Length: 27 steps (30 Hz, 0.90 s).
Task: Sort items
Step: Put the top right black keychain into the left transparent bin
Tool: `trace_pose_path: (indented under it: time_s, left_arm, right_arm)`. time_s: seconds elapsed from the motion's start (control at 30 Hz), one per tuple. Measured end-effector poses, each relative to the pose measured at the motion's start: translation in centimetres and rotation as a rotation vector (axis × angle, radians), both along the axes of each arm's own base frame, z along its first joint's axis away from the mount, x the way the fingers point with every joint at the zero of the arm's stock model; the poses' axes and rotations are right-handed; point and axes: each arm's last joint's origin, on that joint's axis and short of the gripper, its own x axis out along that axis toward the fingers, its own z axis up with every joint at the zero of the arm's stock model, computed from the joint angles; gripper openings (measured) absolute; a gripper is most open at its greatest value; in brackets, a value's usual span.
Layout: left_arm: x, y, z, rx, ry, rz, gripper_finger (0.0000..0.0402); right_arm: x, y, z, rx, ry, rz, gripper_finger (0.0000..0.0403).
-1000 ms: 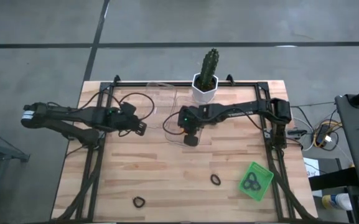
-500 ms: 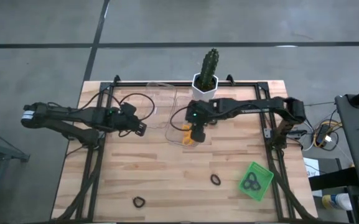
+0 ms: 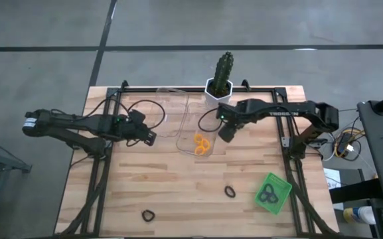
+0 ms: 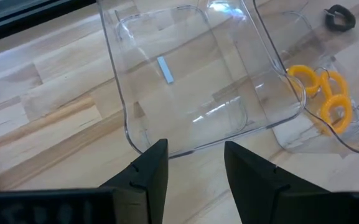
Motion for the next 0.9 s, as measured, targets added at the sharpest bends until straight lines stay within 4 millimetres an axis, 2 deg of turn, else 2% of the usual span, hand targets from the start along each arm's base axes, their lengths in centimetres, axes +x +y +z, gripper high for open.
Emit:
trace_pose_path:
  time_s: [0.17,0.37,0.9]
  left_arm:
    - [0.0,0.0,0.0,0.000,0.001,-0.003,0.0149]
    - [0.0,0.0,0.0,0.003,0.006,-0.011,0.0149]
    - [0.0,-0.1,0.0,0.010,0.014,-0.029,0.0149]
  right_arm:
    - [-1.2,-2.0,-2.1,0.052,0.011,-0.131,0.0148]
    - [-1.9,-3.8,-4.3,0.162,-0.115,-0.230,0.0148]
    - [-2.6,-4.2,-6.6,0.147,-0.206,-0.401,0.0148]
